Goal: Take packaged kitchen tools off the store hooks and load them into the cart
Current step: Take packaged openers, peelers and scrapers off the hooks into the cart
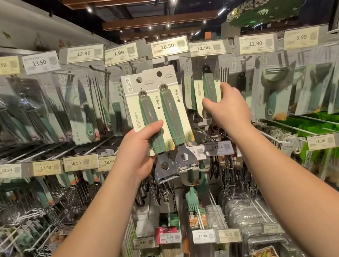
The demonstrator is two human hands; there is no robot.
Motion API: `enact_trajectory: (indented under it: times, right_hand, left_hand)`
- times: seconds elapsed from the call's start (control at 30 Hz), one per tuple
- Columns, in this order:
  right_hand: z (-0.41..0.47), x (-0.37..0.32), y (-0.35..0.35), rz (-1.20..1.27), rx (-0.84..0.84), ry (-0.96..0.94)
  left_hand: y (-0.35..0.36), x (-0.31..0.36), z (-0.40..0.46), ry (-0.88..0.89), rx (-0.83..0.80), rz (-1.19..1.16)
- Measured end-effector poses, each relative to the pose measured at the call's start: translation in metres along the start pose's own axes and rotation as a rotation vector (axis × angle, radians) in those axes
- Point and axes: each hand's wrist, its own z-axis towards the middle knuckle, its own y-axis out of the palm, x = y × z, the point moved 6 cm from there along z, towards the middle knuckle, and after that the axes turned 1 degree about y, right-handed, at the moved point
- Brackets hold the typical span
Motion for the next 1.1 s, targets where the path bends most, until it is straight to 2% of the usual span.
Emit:
enact_trajectory:
  times: [0.7,1.1]
  right_hand:
    - [0.067,0.013,0.071,-0.150,-0.171,0.161]
    - [0.097,0.018,0.102,-0.012,-0.212,0.222]
  left_hand:
    - [0.006,0.005,-0.007,-0.011,0.072,0.001]
    - [-0.003,0.007,-0.009,-0.008,0.116,0.061]
